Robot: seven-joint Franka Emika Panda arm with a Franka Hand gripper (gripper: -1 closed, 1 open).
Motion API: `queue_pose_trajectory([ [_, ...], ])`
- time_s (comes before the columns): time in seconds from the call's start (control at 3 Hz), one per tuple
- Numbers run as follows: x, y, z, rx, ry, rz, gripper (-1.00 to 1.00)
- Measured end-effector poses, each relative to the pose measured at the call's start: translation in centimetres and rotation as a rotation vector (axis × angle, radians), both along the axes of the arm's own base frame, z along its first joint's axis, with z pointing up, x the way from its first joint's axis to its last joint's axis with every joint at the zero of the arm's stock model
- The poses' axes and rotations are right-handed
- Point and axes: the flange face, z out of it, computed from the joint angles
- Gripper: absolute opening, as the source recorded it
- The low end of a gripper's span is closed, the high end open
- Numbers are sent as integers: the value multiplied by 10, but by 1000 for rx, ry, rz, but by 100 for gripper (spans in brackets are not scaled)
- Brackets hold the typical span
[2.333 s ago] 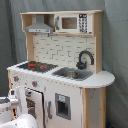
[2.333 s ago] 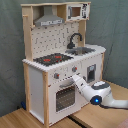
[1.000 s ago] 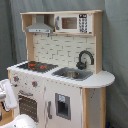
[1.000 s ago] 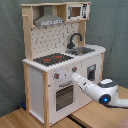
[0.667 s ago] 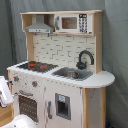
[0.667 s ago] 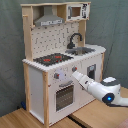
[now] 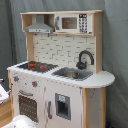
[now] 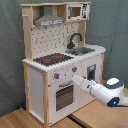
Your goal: Play with the kitchen
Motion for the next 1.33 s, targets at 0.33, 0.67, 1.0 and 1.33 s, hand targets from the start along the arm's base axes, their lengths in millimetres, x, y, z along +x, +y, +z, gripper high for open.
queue_pose_trajectory([
  [0.33,1,0,0,-145,-1,1,100],
  [0.67,8,0,2,-252,22,6,100],
  [1.0,21,0,0,-338,51,25,100],
  [1.33,35,5,0,-418,73,53,100],
])
